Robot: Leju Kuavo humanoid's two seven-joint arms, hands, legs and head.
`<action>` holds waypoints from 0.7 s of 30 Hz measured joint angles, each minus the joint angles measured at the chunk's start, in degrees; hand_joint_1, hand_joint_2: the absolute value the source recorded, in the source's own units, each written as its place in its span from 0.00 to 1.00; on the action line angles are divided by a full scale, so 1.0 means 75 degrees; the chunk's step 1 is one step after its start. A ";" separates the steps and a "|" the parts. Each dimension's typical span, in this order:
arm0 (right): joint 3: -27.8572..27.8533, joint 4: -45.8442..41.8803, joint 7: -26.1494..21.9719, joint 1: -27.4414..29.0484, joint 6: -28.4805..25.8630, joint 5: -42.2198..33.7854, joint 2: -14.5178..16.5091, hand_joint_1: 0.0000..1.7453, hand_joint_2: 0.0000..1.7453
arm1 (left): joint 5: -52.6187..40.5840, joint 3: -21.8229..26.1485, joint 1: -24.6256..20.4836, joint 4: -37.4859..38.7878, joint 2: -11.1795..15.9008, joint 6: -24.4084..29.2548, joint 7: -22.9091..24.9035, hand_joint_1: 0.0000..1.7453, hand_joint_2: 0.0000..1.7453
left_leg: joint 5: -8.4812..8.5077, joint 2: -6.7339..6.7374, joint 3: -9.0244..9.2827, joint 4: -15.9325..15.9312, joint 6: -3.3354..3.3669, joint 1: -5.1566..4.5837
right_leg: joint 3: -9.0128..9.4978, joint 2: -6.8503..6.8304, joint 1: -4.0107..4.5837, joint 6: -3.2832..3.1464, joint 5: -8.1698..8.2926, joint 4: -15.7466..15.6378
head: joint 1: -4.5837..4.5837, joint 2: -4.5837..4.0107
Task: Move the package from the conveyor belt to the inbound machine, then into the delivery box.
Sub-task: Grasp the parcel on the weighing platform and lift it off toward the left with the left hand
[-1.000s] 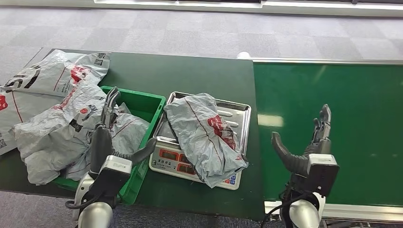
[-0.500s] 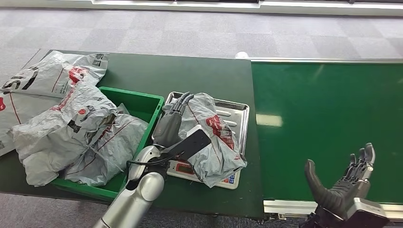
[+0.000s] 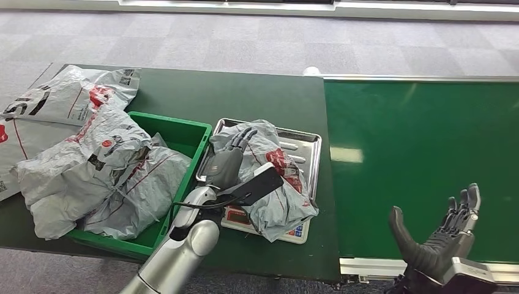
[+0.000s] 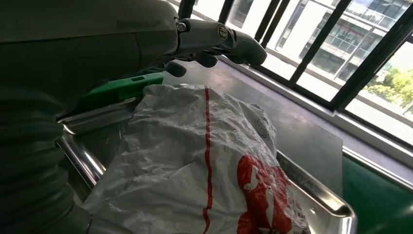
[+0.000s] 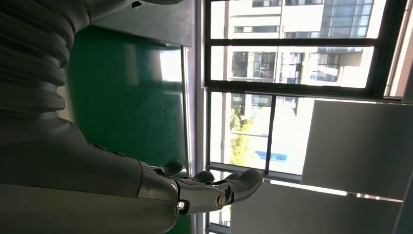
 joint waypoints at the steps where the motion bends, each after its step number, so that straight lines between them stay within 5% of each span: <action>1: 0.0085 0.0000 -0.0022 -0.0045 -0.0048 0.0018 -0.0007 0.00 1.00 | -0.0143 -0.0034 -0.0073 0.0188 -0.0036 -0.0016 0.0132 0.00 1.00 | 0.0000 0.0000 0.0001 0.0000 0.0000 0.0000 | 0.0000 0.0001 0.0000 0.0000 0.0000 0.0000 | 0.0000 0.0000; 3: 0.0266 0.0000 -0.0039 -0.0140 -0.0141 0.0087 -0.0008 0.00 1.00 | -0.0400 -0.0101 -0.0212 0.0603 -0.0120 -0.0011 0.0300 0.00 1.00 | 0.0001 0.0000 0.0002 0.0000 0.0000 0.0000 | 0.0002 0.0000 0.0000 0.0000 0.0001 0.0000 | 0.0000 0.0000; 7: 0.0570 0.0000 0.0050 -0.0339 -0.0187 0.0315 0.0033 0.00 1.00 | -0.0864 -0.0168 -0.0380 0.1458 -0.0379 -0.0115 0.0463 1.00 1.00 | 0.0003 -0.0002 0.0001 0.0000 0.0000 0.0000 | 0.0003 -0.0001 0.0000 0.0000 0.0000 0.0001 | 0.0000 0.0000; 13: 0.0688 0.0061 0.0402 -0.0750 0.1165 0.0220 0.0349 0.00 1.00 | -0.1838 -0.0364 -0.0855 0.2846 -0.0756 -0.0924 0.1284 1.00 1.00 | -0.0007 -0.0019 0.0029 -0.0002 0.0012 0.0000 | 0.0052 -0.0018 0.0000 0.0012 -0.0013 -0.0001 | -0.0001 0.0000; 21: 0.0688 0.0457 0.0572 -0.1176 0.1783 0.0426 0.0844 0.00 1.00 | -0.2066 -0.0341 -0.1126 0.3357 -0.0861 -0.1037 0.1196 1.00 1.00 | -0.0015 -0.0007 0.0038 -0.0005 0.0012 0.0000 | 0.0108 -0.0015 0.0001 0.0000 -0.0013 -0.0002 | -0.0002 0.0000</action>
